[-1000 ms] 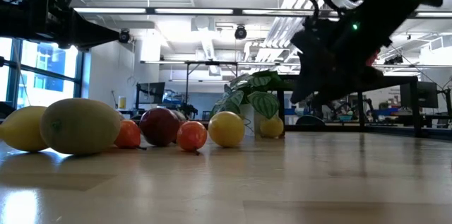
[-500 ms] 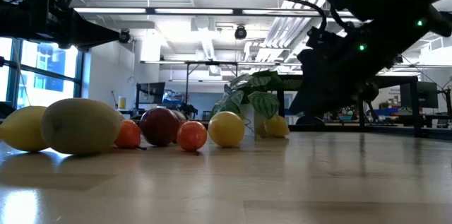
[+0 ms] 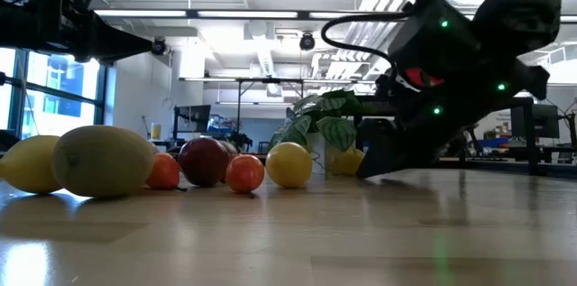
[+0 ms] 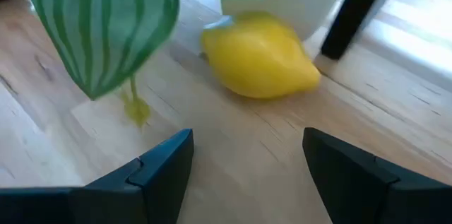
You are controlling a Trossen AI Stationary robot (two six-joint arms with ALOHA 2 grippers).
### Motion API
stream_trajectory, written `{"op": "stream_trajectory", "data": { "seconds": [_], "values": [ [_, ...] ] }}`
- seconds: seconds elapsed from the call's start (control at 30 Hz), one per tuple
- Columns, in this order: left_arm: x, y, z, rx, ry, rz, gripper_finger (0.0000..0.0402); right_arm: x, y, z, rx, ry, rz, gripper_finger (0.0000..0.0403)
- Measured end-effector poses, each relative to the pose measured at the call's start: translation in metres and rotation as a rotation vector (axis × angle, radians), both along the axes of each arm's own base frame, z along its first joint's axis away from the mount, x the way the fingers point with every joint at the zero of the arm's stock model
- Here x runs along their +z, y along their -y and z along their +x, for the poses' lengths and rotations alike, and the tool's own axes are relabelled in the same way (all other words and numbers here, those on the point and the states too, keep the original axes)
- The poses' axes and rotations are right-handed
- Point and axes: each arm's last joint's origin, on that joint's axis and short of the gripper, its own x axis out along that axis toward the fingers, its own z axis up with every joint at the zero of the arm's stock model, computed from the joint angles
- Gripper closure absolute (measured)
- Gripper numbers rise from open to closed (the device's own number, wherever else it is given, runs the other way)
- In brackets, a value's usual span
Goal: Pick & Place Fruit
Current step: Put the lemon into the red colander
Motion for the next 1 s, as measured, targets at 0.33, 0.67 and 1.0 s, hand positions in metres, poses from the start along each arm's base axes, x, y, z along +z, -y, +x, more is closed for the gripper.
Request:
{"op": "stream_trajectory", "data": {
  "seconds": [0.33, 0.67, 1.0],
  "values": [
    [0.000, -0.001, 0.000, 0.020, 0.001, -0.001, 0.0368, -0.005, 0.019, 0.010, -0.020, 0.026, -0.031, 0.0140],
    [0.000, -0.001, 0.000, 0.027, 0.000, -0.001, 0.0368, -0.005, 0.027, 0.011, -0.034, 0.009, -0.058, 0.0107],
    [0.000, -0.001, 0.000, 0.026, 0.000, -0.001, 0.0368, -0.005, 0.042, 0.012, -0.079, 0.013, -0.050, 0.0072]
  ]
}}
